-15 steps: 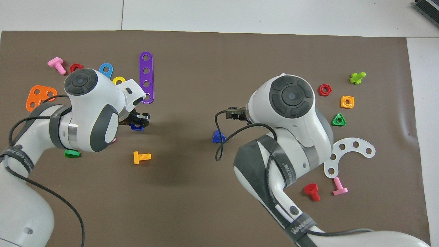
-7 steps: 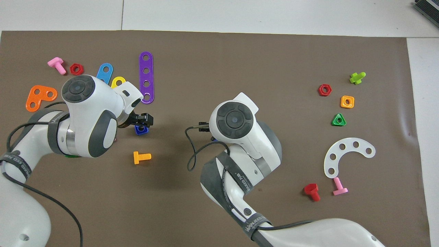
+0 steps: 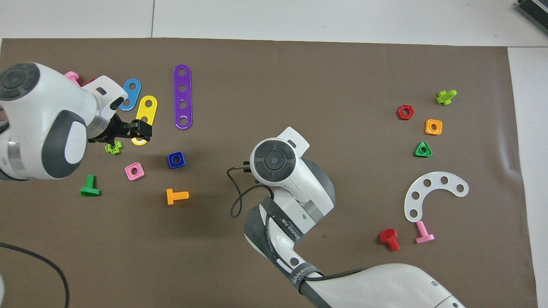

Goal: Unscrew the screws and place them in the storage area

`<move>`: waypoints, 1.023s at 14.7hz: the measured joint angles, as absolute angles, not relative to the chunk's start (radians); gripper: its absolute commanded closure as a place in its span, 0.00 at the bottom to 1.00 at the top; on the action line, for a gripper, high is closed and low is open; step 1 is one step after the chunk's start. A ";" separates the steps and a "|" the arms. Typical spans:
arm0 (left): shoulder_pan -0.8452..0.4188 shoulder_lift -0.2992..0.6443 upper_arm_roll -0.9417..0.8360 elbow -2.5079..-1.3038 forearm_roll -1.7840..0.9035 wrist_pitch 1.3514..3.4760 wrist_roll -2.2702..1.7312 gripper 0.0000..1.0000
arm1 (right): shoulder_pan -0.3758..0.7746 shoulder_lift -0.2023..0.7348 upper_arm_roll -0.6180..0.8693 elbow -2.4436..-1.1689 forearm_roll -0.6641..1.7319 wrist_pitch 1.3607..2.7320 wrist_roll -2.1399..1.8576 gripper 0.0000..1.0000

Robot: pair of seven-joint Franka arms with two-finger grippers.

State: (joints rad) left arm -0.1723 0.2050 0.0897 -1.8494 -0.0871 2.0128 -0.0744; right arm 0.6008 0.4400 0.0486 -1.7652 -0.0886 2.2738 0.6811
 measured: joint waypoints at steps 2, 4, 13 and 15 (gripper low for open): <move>-0.101 0.171 0.092 -1.844 -0.087 1.960 -0.005 0.00 | 0.601 0.440 0.049 -1.787 -0.089 2.296 0.681 0.40; -0.050 0.132 0.094 -1.847 -0.087 1.889 0.027 0.00 | 0.601 0.440 0.048 -1.792 -0.089 2.299 0.681 0.48; 0.006 -0.109 0.096 -1.901 -0.060 1.818 0.034 0.00 | 0.575 0.398 0.039 -1.793 -0.090 2.298 0.681 1.00; 0.005 -0.126 0.085 -1.865 0.006 1.762 0.034 0.00 | 0.539 0.361 0.039 -1.807 -0.092 2.295 0.681 1.00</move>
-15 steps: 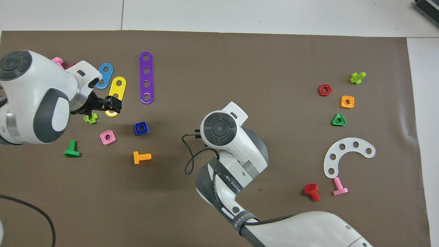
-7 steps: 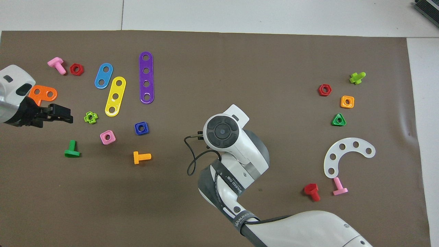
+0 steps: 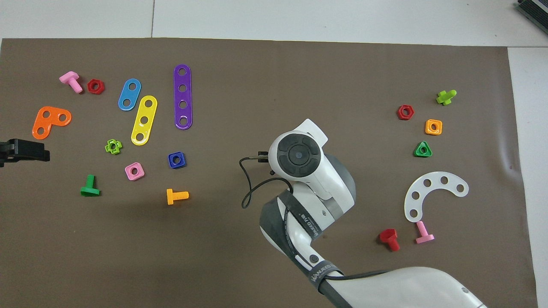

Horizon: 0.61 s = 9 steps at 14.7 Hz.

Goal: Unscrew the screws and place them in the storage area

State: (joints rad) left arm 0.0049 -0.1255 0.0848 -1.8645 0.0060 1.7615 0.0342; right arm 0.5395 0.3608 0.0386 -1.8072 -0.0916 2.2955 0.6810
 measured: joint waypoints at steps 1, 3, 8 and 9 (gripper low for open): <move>0.004 -0.127 0.078 -1.845 0.019 1.740 0.034 0.00 | 0.515 0.336 0.038 -1.828 -0.092 2.294 0.676 1.00; 0.004 -0.127 0.065 -1.814 0.025 1.709 0.034 0.00 | 0.452 0.277 0.038 -1.888 -0.092 2.294 0.628 1.00; 0.004 -0.127 0.032 -1.795 0.027 1.713 0.034 0.00 | 0.293 0.158 0.037 -2.014 -0.092 2.294 0.452 1.00; 0.004 -0.126 0.032 -1.795 0.027 1.714 0.034 0.00 | 0.269 0.150 0.037 -2.025 -0.092 2.294 0.426 1.00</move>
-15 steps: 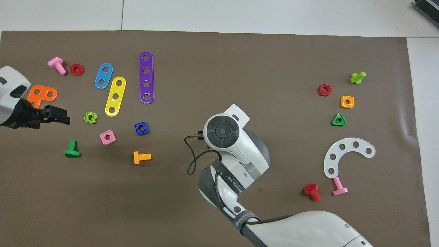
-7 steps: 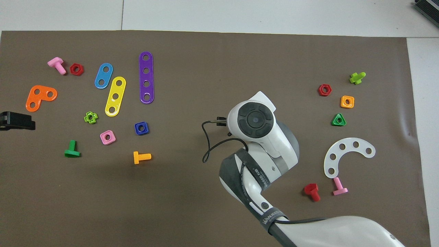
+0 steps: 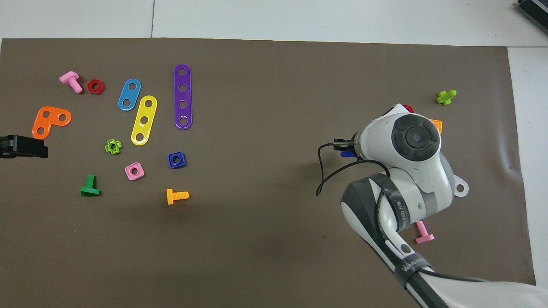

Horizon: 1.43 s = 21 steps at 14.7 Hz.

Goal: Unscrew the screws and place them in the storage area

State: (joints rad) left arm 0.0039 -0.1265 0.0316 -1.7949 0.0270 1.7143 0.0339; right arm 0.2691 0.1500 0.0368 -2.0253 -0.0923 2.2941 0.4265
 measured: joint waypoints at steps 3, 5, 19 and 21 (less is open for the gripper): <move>0.004 -0.126 0.032 -1.795 0.027 1.715 0.034 0.00 | 0.196 0.144 0.037 -2.057 -0.092 2.295 0.355 1.00; 0.004 -0.126 0.032 -1.795 0.027 1.716 0.034 0.00 | 0.147 0.144 0.037 -2.082 -0.087 2.299 0.314 1.00; 0.024 -0.076 -0.021 -1.636 0.021 1.681 0.025 0.00 | 0.056 0.157 0.036 -2.184 -0.062 2.415 0.264 0.03; 0.042 -0.064 -0.060 -1.624 0.021 1.658 -0.019 0.00 | 0.056 0.157 0.037 -2.181 -0.062 2.415 0.264 0.03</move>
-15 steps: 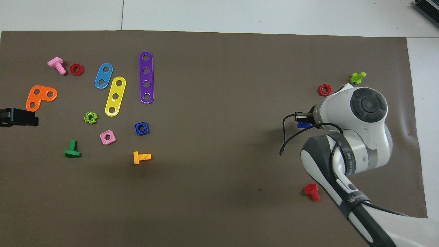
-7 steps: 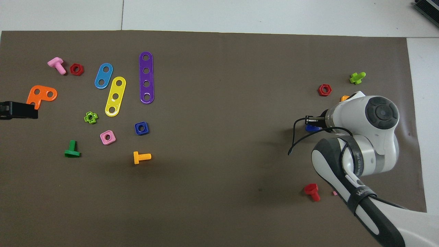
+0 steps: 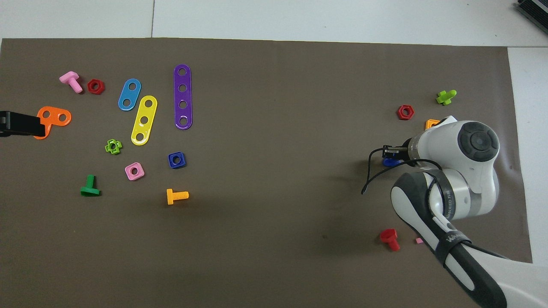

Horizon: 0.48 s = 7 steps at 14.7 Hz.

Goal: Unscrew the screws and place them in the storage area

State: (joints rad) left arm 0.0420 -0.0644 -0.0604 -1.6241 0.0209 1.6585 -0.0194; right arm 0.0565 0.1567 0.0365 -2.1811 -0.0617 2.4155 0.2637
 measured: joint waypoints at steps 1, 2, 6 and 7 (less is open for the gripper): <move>0.043 -0.063 -0.070 -1.624 0.021 1.650 -0.042 0.00 | 0.056 0.156 0.037 -2.175 -0.062 2.415 0.264 0.02; 0.043 -0.062 -0.076 -1.624 0.021 1.644 -0.054 0.00 | 0.056 0.155 0.037 -2.163 -0.062 2.406 0.264 0.02; 0.046 -0.062 -0.078 -1.618 0.021 1.635 -0.056 0.00 | 0.056 0.129 0.037 -2.036 -0.062 2.249 0.264 0.02; 0.047 -0.062 -0.077 -1.617 0.021 1.635 -0.049 0.00 | 0.057 0.116 0.037 -1.996 -0.062 2.200 0.263 0.02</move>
State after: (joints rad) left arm 0.0465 -0.0619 -0.0773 -1.6166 0.0209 1.6349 -0.0491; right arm 0.0565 0.1163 0.0374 -1.9965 -0.0616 2.2000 0.2635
